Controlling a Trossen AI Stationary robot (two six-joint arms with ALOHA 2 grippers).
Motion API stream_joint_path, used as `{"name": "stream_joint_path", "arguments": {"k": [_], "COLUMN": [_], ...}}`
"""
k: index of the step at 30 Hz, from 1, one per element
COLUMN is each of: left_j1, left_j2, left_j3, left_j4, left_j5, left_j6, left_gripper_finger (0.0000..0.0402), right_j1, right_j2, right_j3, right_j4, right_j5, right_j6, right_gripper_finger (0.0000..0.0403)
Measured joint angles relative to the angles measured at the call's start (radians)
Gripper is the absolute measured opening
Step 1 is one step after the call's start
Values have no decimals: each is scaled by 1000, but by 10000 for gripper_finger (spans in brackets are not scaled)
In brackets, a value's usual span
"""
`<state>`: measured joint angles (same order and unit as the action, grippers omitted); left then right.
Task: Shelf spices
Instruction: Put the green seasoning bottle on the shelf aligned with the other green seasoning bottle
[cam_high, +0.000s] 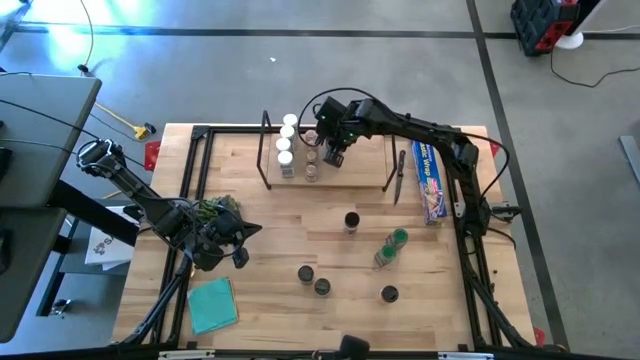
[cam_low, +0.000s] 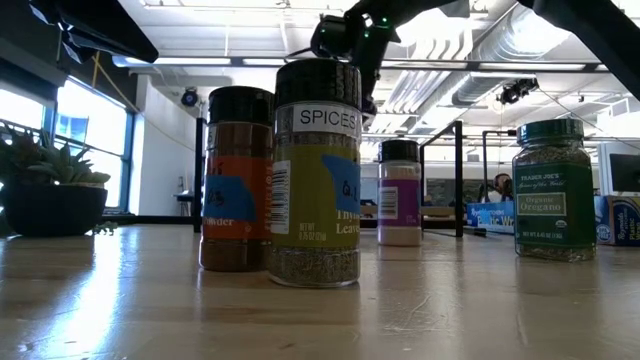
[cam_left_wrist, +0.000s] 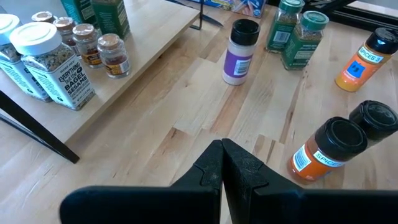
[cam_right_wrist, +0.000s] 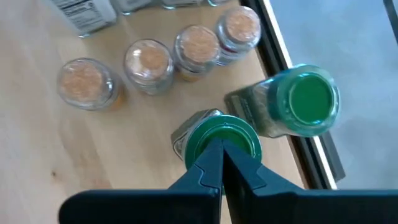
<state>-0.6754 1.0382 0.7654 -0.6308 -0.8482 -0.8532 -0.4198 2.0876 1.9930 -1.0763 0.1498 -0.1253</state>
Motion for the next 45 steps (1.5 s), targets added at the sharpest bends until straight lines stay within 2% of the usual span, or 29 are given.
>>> {"name": "stream_joint_path", "arguments": {"k": [17,32,38,45], "left_j1": [0,0,0,0], "left_j2": [0,0,0,0], "left_j3": [0,0,0,0], "left_j4": [0,0,0,0], "left_j5": [0,0,0,-3], "left_j6": [0,0,0,0], "left_gripper_finger": [0,0,0,0], "right_j1": [-1,5,29,44], "right_j2": [4,2,0,0], "right_j3": [-2,40,45,-12], "right_j4": [85,54,47,169], "right_j5": [3,29,-25,-28], "right_j6": [74,110,62,58], "right_gripper_finger": [0,0,0,0]}}
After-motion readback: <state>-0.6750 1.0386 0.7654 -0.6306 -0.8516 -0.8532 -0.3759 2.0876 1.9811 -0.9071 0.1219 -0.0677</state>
